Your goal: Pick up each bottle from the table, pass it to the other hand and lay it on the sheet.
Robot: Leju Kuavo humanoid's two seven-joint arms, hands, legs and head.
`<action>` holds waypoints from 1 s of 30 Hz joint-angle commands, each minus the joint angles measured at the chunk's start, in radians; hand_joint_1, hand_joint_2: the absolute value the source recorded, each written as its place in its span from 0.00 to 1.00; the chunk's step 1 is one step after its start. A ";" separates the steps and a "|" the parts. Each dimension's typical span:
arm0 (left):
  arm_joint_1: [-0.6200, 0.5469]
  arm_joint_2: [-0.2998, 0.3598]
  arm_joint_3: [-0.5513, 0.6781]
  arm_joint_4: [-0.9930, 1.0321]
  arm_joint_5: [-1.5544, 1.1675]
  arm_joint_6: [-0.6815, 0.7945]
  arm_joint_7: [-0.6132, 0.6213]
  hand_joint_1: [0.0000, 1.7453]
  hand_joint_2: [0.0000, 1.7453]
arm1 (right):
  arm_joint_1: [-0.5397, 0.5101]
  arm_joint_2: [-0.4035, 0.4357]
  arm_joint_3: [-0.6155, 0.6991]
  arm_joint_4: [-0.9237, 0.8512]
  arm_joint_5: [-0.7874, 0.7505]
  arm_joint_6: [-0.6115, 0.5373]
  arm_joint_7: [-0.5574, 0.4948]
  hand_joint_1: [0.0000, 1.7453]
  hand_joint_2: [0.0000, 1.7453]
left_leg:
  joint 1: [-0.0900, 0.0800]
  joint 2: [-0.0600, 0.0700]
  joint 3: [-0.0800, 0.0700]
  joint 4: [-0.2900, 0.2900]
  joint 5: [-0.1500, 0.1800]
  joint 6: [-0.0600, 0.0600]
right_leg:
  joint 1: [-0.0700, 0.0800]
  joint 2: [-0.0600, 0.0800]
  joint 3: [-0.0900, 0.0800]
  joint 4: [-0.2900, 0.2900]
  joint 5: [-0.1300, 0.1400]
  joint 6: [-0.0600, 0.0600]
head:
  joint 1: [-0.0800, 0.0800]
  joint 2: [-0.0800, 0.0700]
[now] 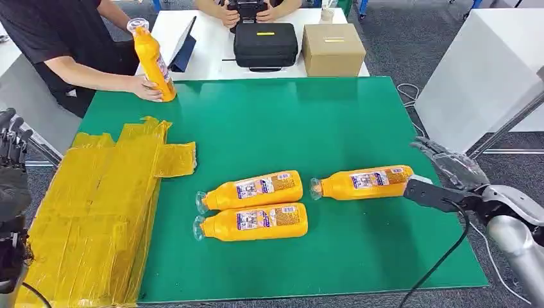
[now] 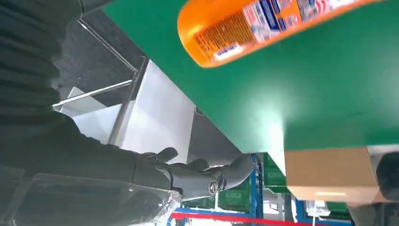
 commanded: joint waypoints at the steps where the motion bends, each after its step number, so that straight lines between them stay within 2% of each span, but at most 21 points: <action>1: -0.127 -0.040 -0.032 0.112 -0.006 0.007 0.043 0.00 0.00 | -0.199 -0.006 0.157 0.160 0.012 0.056 -0.001 0.00 1.00 | 0.001 -0.001 0.005 -0.001 -0.001 -0.003 | 0.001 -0.002 0.006 -0.002 -0.001 -0.001 | 0.000 0.000; 6: -0.217 -0.040 -0.038 0.179 0.001 -0.015 0.071 0.00 0.00 | -0.370 -0.017 0.282 0.276 0.039 0.108 0.037 0.00 1.00 | 0.001 0.004 0.005 0.000 -0.002 -0.003 | 0.001 0.003 0.005 -0.001 0.000 0.000 | 0.000 0.000; 9: -0.274 -0.049 -0.065 0.235 0.001 -0.017 0.067 0.00 0.00 | -0.442 -0.021 0.361 0.356 0.022 0.124 0.032 0.00 1.00 | 0.001 0.000 0.004 0.000 0.000 -0.002 | 0.001 0.000 0.004 -0.001 0.001 0.000 | 0.000 0.000; 11: -0.298 -0.057 -0.074 0.254 0.002 -0.018 0.067 0.00 0.00 | -0.479 -0.026 0.414 0.387 0.018 0.141 0.024 0.00 1.00 | 0.001 0.000 0.004 0.000 0.001 -0.001 | 0.001 0.000 0.004 -0.001 0.001 0.001 | 0.000 0.000; 14: -0.344 -0.076 -0.092 0.296 0.004 -0.021 0.071 0.00 0.00 | -0.524 -0.083 0.516 0.382 -0.008 0.185 0.003 0.00 1.00 | 0.001 0.000 0.006 0.001 -0.001 -0.003 | 0.001 0.000 0.006 -0.001 0.000 0.000 | 0.000 0.000; 16: -0.358 -0.078 -0.100 0.306 0.006 -0.021 0.074 0.00 0.00 | -0.549 -0.085 0.540 0.384 -0.016 0.193 0.004 0.00 1.00 | 0.000 0.000 0.003 0.001 0.000 -0.001 | 0.000 -0.001 0.003 0.000 0.000 0.001 | 0.000 0.000; 19: -0.345 -0.063 -0.105 0.311 0.018 -0.021 0.066 0.00 0.00 | -0.598 -0.081 0.616 0.404 -0.026 0.212 -0.002 0.00 1.00 | 0.000 0.000 0.003 0.000 0.000 -0.001 | 0.000 0.000 0.004 0.000 0.000 0.001 | 0.000 0.000; 23: -0.326 -0.055 -0.098 0.315 0.026 -0.022 0.047 0.00 0.00 | -0.606 -0.073 0.635 0.419 -0.030 0.208 -0.003 0.00 1.00 | 0.001 0.002 0.006 0.000 -0.001 -0.003 | 0.001 0.001 0.006 -0.001 0.000 0.000 | 0.000 0.000; 25: -0.300 -0.049 -0.092 0.301 0.031 -0.018 0.038 0.00 0.00 | -0.619 -0.096 0.675 0.412 -0.040 0.206 -0.015 0.00 1.00 | 0.001 0.001 0.007 0.000 -0.001 -0.003 | 0.001 0.000 0.007 -0.001 -0.001 0.000 | 0.000 0.000; 30: -0.238 -0.011 -0.056 0.270 0.055 -0.006 0.019 0.00 0.00 | -0.710 -0.096 0.758 0.446 -0.076 0.231 -0.026 0.00 1.00 | 0.000 0.004 0.003 0.000 0.000 -0.001 | 0.000 0.004 0.003 0.000 0.001 0.001 | 0.000 0.000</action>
